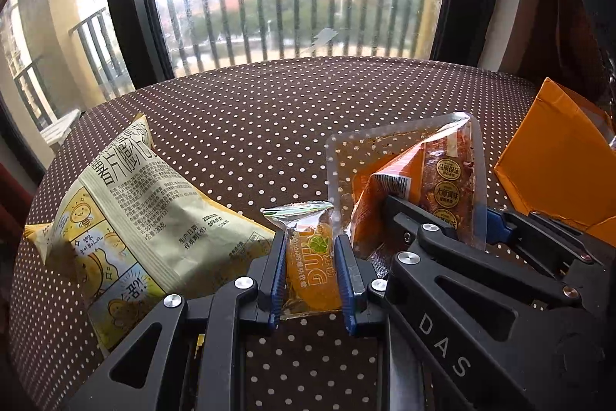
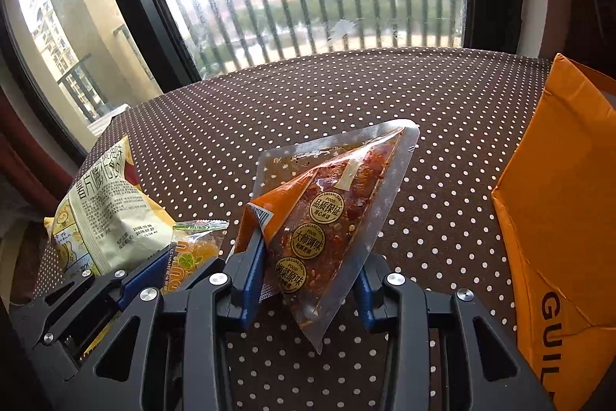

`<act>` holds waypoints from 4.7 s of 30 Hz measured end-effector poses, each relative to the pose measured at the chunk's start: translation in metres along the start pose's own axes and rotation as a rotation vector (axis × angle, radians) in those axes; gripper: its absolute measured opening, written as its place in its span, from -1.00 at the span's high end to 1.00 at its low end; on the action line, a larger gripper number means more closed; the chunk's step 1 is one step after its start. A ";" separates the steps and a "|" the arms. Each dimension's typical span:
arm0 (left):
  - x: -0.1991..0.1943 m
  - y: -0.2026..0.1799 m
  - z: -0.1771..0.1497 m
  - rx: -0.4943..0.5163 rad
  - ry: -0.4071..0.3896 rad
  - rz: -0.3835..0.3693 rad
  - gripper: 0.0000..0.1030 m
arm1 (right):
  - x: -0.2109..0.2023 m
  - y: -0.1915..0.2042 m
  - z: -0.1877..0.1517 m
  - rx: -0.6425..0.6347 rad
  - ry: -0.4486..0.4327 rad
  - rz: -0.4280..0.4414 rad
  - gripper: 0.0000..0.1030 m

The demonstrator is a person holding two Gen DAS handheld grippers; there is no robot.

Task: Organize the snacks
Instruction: 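Hold jelly packet in left tool while right tool grasps triangular sausage pack, then carry jelly packet with left tool while right tool carries sausage pack over box, then open both tools over the orange box to drop the two packs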

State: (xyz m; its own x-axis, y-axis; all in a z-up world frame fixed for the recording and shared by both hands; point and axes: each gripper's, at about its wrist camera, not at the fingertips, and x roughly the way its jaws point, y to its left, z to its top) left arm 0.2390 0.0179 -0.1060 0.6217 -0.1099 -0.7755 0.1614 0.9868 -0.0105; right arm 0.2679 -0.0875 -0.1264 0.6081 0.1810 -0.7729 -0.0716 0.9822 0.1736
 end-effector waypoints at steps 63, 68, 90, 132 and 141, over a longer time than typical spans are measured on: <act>-0.132 -0.097 0.009 0.075 -0.330 -0.072 0.57 | -0.182 -0.053 0.001 -0.005 -0.347 -0.048 0.17; -0.122 -0.116 0.016 0.098 -0.323 -0.104 0.56 | -0.186 -0.076 0.002 0.023 -0.350 -0.072 0.17; -0.080 -0.200 0.023 0.185 -0.234 -0.194 0.56 | -0.192 -0.178 -0.013 0.146 -0.315 -0.152 0.17; -0.059 -0.244 0.006 0.275 -0.068 -0.157 -0.61 | -0.166 -0.236 -0.045 0.228 -0.207 -0.216 -0.10; -0.068 -0.240 0.001 0.264 -0.081 -0.155 -0.62 | -0.170 -0.227 -0.048 0.228 -0.198 -0.154 -0.16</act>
State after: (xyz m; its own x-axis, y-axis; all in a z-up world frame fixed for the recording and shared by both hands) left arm 0.1587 -0.2112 -0.0507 0.6313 -0.2757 -0.7249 0.4455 0.8940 0.0479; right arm 0.1429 -0.3386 -0.0634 0.7416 -0.0038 -0.6709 0.1977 0.9568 0.2131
